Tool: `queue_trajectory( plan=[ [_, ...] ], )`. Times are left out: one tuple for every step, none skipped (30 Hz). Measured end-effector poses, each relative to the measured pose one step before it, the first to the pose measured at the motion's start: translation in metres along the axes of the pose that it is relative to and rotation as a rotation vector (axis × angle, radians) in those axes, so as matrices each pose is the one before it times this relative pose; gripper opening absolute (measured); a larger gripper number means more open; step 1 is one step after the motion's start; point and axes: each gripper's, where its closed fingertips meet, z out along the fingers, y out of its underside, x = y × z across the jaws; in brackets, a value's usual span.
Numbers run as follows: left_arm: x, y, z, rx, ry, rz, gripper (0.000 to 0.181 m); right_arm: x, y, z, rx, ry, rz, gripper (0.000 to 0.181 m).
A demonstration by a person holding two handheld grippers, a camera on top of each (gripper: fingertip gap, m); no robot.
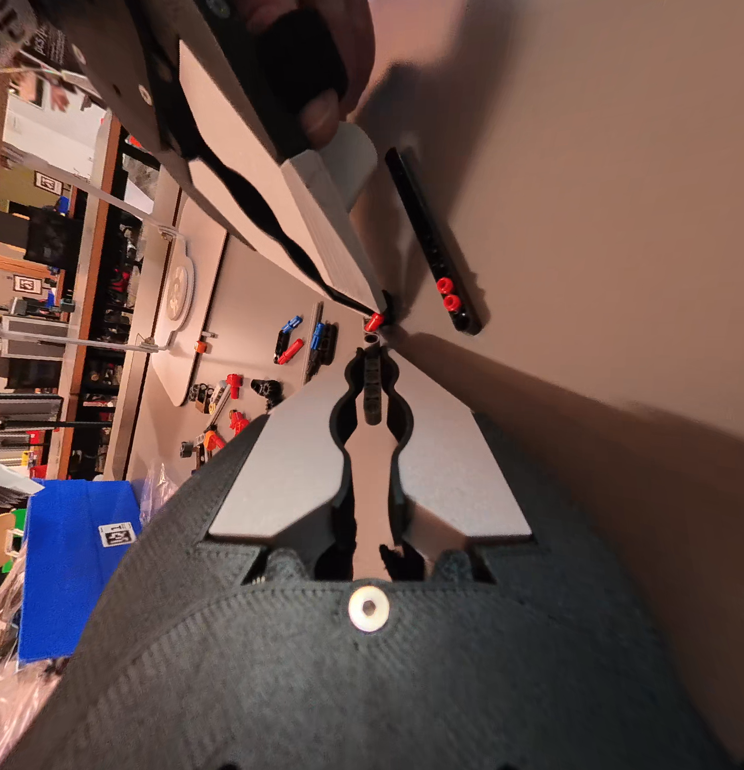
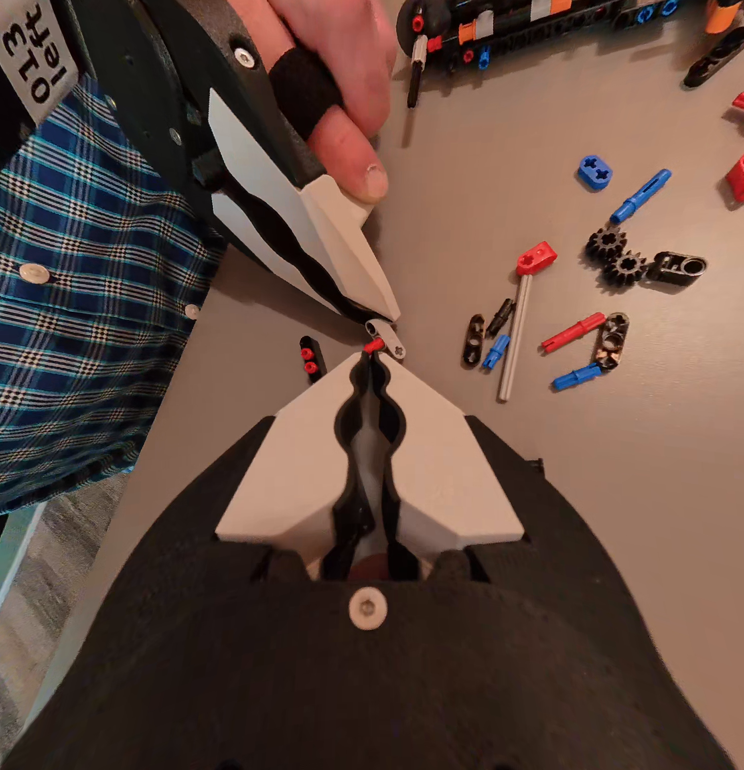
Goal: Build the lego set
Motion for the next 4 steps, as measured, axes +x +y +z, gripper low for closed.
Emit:
queue_trajectory(
  plan=[
    [0.00002, -0.00012, 0.00007, 0.0022, 0.0003, 0.0057, 0.005, -0.00004, 0.00011, -0.00001, 0.0044, -0.0062, 0.0045, 0.000],
    [-0.00014, 0.00009, 0.00012, 0.0009, -0.0009, 0.0056, 0.005, 0.00013, -0.00015, -0.00001, 0.0038, -0.0020, 0.0026, 0.000],
    [-0.00039, 0.00031, 0.00008, -0.0017, -0.0016, 0.0036, 0.005, 0.00019, -0.00008, 0.00009, 0.0014, 0.0022, -0.0011, 0.000],
    [0.00001, -0.00013, 0.00009, 0.0015, 0.0009, 0.0009, 0.005, 0.00016, 0.00004, 0.00008, -0.0012, 0.0076, -0.0068, 0.000]
  ],
)
